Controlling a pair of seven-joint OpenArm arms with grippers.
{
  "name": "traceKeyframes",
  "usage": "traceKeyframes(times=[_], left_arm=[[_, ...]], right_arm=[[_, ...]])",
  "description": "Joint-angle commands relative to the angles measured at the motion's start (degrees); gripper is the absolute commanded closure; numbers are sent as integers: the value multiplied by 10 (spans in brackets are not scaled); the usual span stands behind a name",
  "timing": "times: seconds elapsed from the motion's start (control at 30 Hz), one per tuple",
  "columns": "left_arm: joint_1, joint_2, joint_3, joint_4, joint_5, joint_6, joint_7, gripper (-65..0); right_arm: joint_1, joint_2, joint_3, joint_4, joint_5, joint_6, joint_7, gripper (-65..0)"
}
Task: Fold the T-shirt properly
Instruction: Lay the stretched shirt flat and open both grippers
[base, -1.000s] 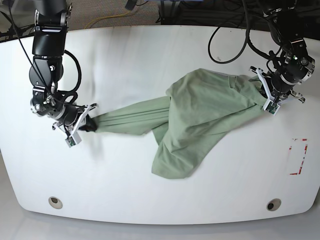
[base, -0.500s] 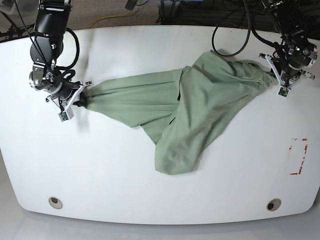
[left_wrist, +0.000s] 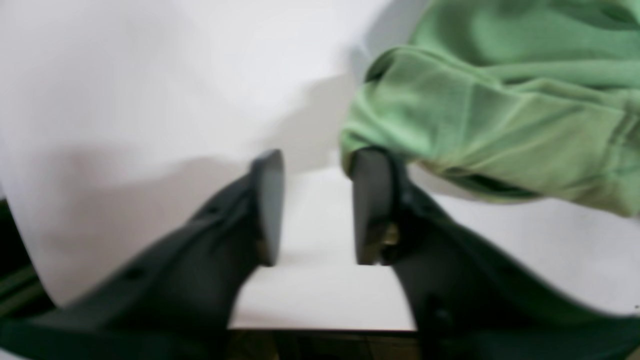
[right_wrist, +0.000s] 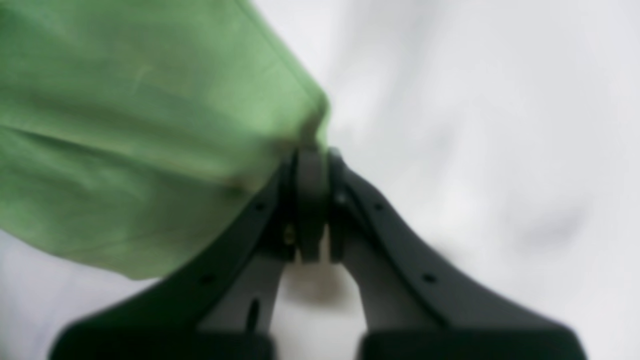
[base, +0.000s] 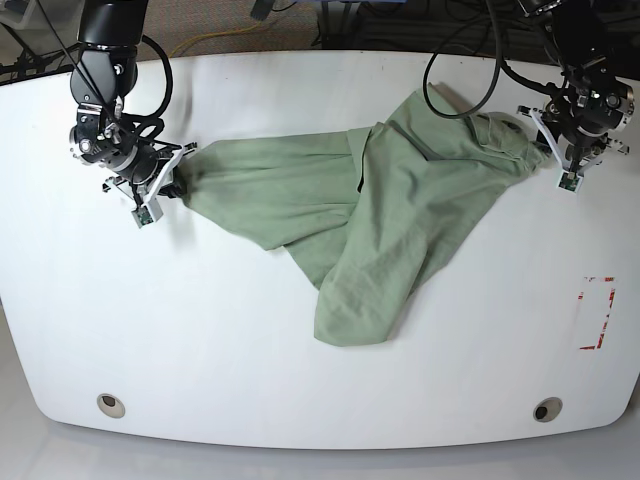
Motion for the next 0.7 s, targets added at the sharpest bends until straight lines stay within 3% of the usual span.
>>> traceKeyframes(times=[0.0,0.1,0.27,0.33,0.57,0.67], left_arm=[[-4,-8,-9,8,2,3,-6,-124],[-5,-8,-9,14,1,3,-4,-147],[-5,-8,-16,22,-20,3,-4,-390],[-4,-9,-16,21,-37,3,-4,-429],[-5,-35,-19,22,-109,3,-4,-433],[-5,-51,-38,27,-160,3,-4,-433]], right_arm=[[3,9,3,12,4,0,6,0],[2,9,3,14,4,2,6,0],[-7,9,3,58,5,3,-10,-14],[-11,6,3,83,5,1,-18,-75],[-14,-49,45,157,4,3,-45,-384],[-14,-69,55,201,4,3,-64,-453]])
